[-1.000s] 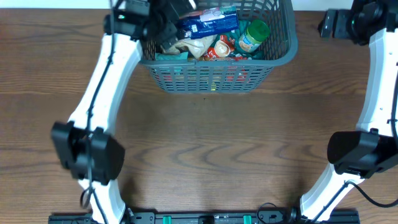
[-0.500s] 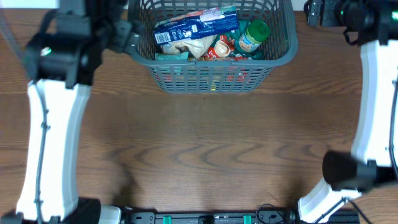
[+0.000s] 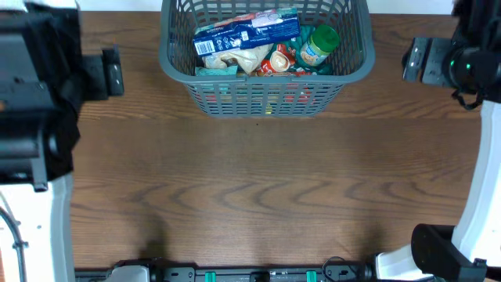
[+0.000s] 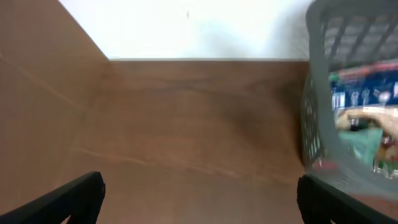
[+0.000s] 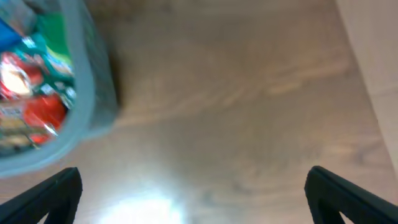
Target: Pack container
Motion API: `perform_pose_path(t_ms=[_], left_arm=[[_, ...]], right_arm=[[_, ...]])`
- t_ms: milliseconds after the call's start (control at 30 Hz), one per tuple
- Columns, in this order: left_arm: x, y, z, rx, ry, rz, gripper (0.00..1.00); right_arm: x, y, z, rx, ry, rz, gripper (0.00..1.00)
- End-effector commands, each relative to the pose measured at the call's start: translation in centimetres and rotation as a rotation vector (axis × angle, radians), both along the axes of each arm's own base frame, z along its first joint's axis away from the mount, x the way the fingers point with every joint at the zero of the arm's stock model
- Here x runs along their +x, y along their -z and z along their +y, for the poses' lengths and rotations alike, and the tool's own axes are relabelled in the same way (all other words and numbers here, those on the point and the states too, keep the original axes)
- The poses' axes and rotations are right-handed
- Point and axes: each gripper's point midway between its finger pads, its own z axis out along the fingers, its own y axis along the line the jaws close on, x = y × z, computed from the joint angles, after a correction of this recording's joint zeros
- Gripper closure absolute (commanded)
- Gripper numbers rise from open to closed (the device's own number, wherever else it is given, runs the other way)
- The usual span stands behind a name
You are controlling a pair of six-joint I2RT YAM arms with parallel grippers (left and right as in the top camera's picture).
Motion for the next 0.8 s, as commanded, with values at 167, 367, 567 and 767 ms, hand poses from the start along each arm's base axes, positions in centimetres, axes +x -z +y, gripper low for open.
perform_pose_path(t_ms=[167, 367, 567, 767], left_arm=[[-3.3, 6.5, -1.5, -0.069, 0.056, -0.029, 0.01], [-6.1, 9.1, -1.8, -0.064, 0.068, -0.123, 0.01], [-7.7, 12.8, -1.8, -0.061, 0.07, -0.191, 0.01], [-8.3, 15.5, -1.8, -0.06, 0.071, -0.211, 0.01]], right_arm=[[-3.6, -3.3, 1.6, -0.135, 0.084, -0.142, 0.01], [-6.4, -0.4, 4.2, -0.095, 0.022, -0.182, 0.01], [-9.5, 6.5, 5.0, -0.062, -0.001, -0.173, 0.01], [-12.4, 11.6, 4.4, -0.048, -0.012, -0.181, 0.01]])
